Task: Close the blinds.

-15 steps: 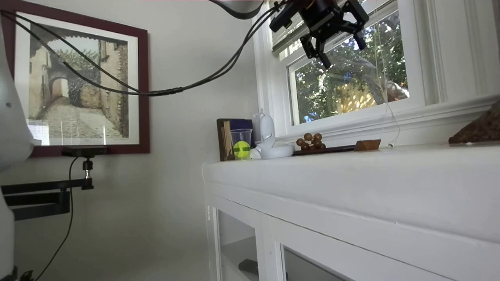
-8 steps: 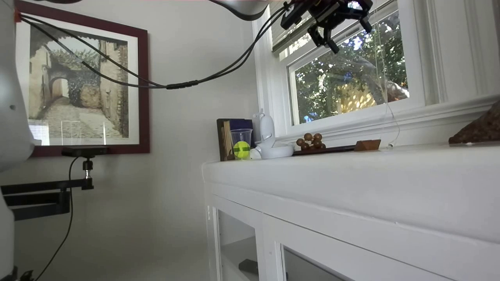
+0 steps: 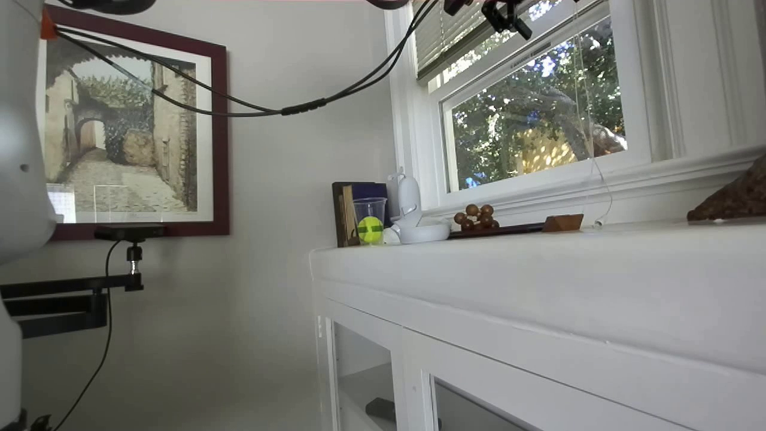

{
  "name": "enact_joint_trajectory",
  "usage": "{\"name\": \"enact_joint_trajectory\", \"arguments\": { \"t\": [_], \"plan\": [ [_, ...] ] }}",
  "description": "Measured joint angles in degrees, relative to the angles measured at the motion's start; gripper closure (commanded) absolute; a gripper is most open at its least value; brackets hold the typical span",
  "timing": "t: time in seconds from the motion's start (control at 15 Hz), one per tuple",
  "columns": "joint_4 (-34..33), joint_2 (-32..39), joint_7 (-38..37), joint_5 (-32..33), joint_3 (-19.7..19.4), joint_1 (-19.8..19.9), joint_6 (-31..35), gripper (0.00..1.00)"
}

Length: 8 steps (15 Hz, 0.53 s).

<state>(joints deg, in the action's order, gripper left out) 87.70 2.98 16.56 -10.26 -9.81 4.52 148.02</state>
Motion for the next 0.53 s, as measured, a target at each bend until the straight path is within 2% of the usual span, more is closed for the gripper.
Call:
{"name": "enact_joint_trajectory", "arguments": {
  "t": [0.2,0.53],
  "plan": [
    [-2.9,1.7,0.1,-1.7,0.7,0.6,1.7,0.0],
    [-3.4,2.4,0.1,-1.8,0.8,0.7,2.1,0.0]
  ]
}}
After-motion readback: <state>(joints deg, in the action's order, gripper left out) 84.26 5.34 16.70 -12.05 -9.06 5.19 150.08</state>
